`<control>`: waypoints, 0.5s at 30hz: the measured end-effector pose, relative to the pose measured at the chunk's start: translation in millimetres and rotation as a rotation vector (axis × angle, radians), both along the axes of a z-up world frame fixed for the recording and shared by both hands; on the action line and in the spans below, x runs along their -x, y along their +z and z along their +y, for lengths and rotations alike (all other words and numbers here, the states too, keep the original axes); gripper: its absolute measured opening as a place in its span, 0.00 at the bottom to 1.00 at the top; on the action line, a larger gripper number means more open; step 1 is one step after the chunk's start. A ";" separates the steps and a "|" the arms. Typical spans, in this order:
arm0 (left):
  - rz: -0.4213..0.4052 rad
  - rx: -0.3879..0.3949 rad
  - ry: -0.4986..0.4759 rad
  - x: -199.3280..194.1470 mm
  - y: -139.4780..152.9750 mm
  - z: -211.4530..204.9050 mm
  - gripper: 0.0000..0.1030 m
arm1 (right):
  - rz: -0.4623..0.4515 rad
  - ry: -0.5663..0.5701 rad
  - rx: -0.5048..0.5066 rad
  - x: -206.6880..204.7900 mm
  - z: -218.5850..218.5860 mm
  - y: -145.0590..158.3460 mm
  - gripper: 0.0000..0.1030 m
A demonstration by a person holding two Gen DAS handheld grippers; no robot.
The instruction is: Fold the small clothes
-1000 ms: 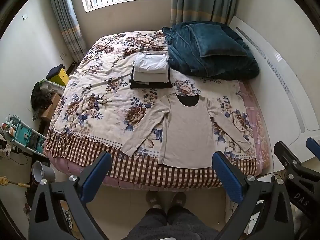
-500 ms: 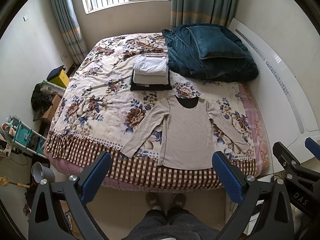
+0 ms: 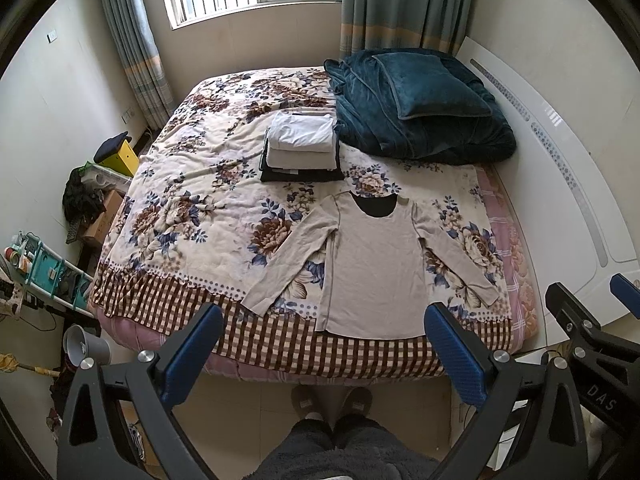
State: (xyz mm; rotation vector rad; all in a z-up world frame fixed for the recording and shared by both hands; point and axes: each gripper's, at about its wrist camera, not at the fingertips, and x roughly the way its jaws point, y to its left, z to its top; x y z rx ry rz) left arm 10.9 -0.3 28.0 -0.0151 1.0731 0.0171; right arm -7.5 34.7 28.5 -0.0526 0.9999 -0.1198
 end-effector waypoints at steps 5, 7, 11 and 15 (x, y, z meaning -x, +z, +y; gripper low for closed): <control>-0.001 0.001 0.000 -1.6 6.6 0.7 1.00 | -0.001 0.002 0.001 -0.6 2.4 4.2 1.00; -0.001 0.000 0.000 -2.9 9.1 0.6 1.00 | -0.001 0.000 0.000 -0.6 2.6 4.5 1.00; -0.005 0.001 0.001 -2.0 8.8 1.1 1.00 | -0.002 0.001 0.001 1.1 2.4 3.0 1.00; -0.005 0.003 0.001 -4.3 15.0 -1.7 1.00 | -0.001 0.002 0.001 0.2 2.7 4.9 1.00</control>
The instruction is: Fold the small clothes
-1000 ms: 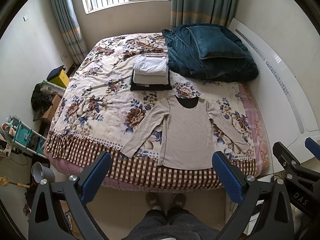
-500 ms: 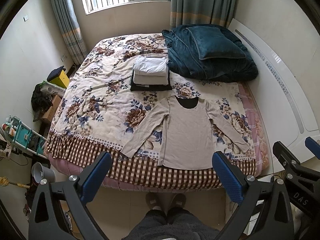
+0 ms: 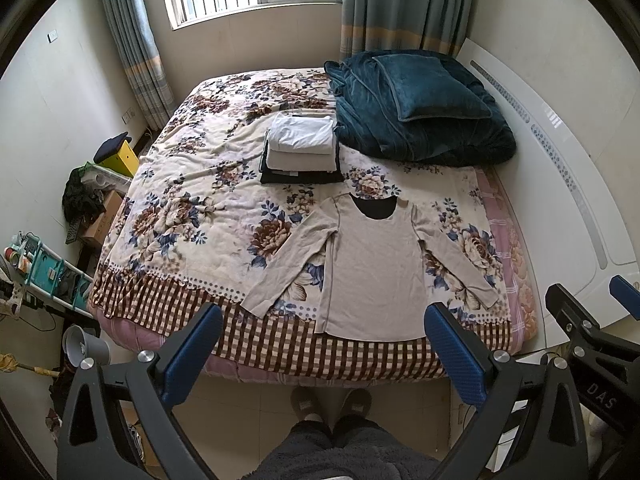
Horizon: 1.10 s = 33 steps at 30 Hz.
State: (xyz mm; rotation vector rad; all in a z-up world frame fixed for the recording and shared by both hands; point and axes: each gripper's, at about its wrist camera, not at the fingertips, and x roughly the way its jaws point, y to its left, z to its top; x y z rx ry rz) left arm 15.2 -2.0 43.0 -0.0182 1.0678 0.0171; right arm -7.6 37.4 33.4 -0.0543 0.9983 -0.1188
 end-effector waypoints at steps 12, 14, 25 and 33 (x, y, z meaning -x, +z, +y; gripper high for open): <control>-0.003 -0.002 -0.001 1.4 -0.8 0.0 1.00 | 0.002 0.000 0.000 -2.6 -2.6 3.5 1.00; -0.003 0.000 0.000 3.1 -3.2 0.5 1.00 | 0.002 -0.001 0.000 -2.3 -2.5 2.9 1.00; -0.001 0.003 -0.001 -4.6 0.7 -2.9 1.00 | 0.001 -0.003 0.001 -2.3 -2.8 3.0 1.00; -0.039 -0.068 -0.001 -50.3 -28.2 -12.8 1.00 | 0.039 -0.099 -0.029 -20.1 -22.7 -18.3 1.00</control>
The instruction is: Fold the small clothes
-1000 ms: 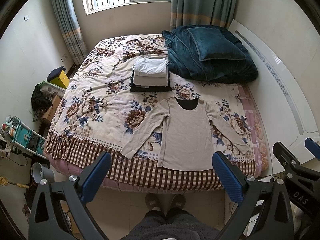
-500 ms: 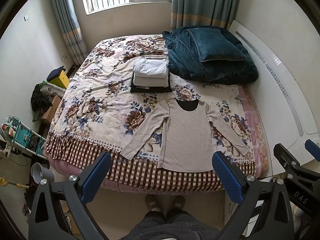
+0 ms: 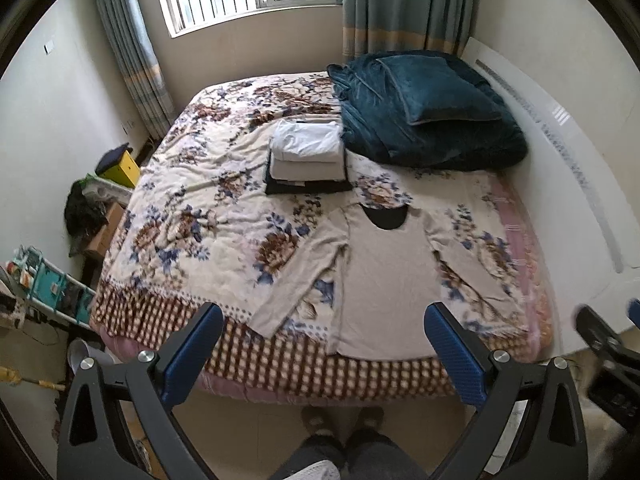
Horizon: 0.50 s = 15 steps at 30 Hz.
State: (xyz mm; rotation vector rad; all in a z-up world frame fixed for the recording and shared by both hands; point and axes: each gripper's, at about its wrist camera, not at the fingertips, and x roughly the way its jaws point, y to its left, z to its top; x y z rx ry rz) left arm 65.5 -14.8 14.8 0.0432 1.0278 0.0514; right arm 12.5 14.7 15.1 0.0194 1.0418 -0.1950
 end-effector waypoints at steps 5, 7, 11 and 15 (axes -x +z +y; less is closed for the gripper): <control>0.060 -0.013 -0.033 -49.3 -68.1 -7.4 1.00 | 0.049 -0.179 0.005 -28.5 -34.9 -63.6 1.00; 0.077 -0.014 -0.053 -67.2 -89.8 -14.4 1.00 | 0.058 -0.252 0.012 -41.2 -53.9 -91.6 1.00; 0.130 -0.035 -0.073 -105.3 -138.9 -33.6 1.00 | 0.119 -0.371 0.003 -71.8 -94.6 -154.7 1.00; 0.191 -0.072 -0.090 -145.3 -198.8 -60.3 1.00 | 0.188 -0.456 -0.020 -108.5 -137.2 -232.3 1.00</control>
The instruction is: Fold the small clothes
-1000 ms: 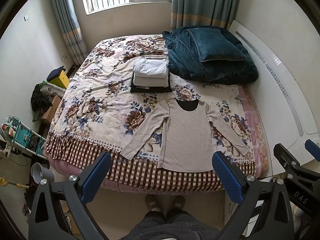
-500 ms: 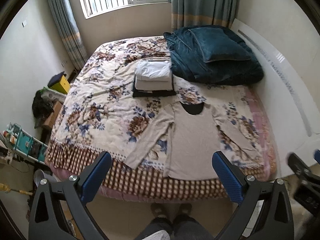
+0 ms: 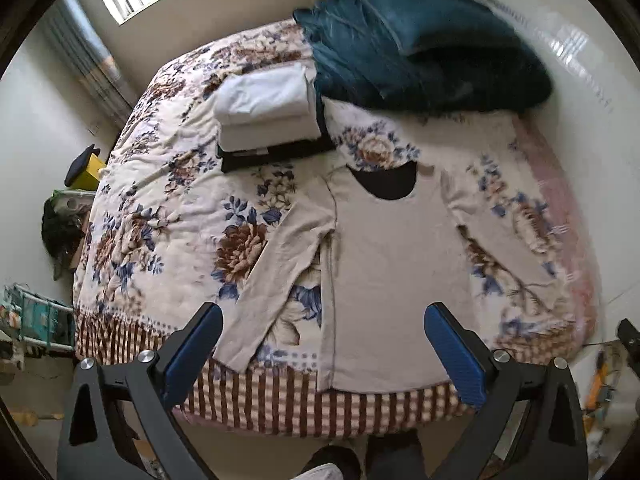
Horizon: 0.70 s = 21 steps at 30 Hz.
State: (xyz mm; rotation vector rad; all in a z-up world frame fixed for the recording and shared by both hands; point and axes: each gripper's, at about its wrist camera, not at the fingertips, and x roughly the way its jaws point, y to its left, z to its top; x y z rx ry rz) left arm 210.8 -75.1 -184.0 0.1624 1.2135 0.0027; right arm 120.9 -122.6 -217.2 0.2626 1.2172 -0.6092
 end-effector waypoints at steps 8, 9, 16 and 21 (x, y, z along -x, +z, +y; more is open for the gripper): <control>0.153 -0.007 0.037 -67.6 -128.7 -48.3 1.00 | 0.111 -0.203 -0.152 -36.8 -92.9 -167.9 1.00; 0.178 -0.004 0.038 -72.6 -145.8 -53.2 1.00 | 0.122 -0.239 -0.169 -36.3 -107.8 -189.2 1.00; 0.329 -0.066 0.037 -97.0 -275.6 -81.5 1.00 | 0.086 -0.550 -0.286 -16.2 -206.8 -322.4 1.00; 0.372 -0.080 0.040 -114.7 -333.5 -93.4 1.00 | -0.008 -0.770 -0.345 7.3 -247.2 -379.5 0.99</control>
